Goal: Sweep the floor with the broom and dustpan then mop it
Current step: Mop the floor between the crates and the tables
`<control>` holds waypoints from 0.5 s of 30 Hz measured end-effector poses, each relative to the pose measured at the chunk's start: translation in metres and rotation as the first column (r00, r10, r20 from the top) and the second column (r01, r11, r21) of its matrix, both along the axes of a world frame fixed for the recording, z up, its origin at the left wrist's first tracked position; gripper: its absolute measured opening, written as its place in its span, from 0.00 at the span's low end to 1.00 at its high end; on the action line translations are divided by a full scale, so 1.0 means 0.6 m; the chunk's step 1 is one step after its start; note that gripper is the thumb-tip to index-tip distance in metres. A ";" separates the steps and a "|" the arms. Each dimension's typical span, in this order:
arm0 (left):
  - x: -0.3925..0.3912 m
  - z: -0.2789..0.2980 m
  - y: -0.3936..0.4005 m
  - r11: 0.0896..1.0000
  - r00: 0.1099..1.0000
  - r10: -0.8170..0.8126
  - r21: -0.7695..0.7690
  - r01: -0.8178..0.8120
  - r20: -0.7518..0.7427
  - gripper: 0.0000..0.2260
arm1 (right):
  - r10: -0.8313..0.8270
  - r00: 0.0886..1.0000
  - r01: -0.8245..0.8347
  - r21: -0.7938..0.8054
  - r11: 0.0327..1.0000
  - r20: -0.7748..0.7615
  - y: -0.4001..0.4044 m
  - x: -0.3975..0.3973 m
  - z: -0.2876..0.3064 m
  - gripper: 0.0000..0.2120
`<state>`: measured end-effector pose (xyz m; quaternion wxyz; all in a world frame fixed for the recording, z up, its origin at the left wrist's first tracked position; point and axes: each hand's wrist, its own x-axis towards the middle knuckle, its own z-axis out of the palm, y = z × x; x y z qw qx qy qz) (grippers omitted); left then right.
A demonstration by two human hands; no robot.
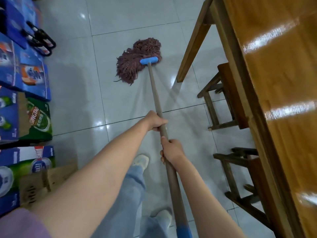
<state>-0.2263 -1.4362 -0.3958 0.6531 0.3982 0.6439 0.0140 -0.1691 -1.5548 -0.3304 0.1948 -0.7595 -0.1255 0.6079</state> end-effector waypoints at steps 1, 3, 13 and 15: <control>0.003 0.002 0.029 1.000 1.000 -0.010 -0.001 0.010 0.003 0.05 | -0.009 1.000 0.009 0.002 1.000 0.000 0.027 0.003 0.002 0.14; 0.007 0.007 0.083 0.999 0.999 -0.033 0.007 0.033 0.000 0.07 | -0.029 1.000 0.029 0.007 1.000 -0.001 0.079 0.005 0.006 0.13; 0.011 0.019 0.136 0.996 0.996 -0.081 0.017 0.082 -0.042 0.10 | -0.044 0.999 0.044 0.009 0.999 -0.032 0.134 0.005 0.020 0.10; 0.011 0.021 0.115 0.997 0.996 -0.073 0.011 0.074 -0.041 0.11 | -0.032 0.999 0.033 0.011 0.999 -0.032 0.114 0.007 0.022 0.10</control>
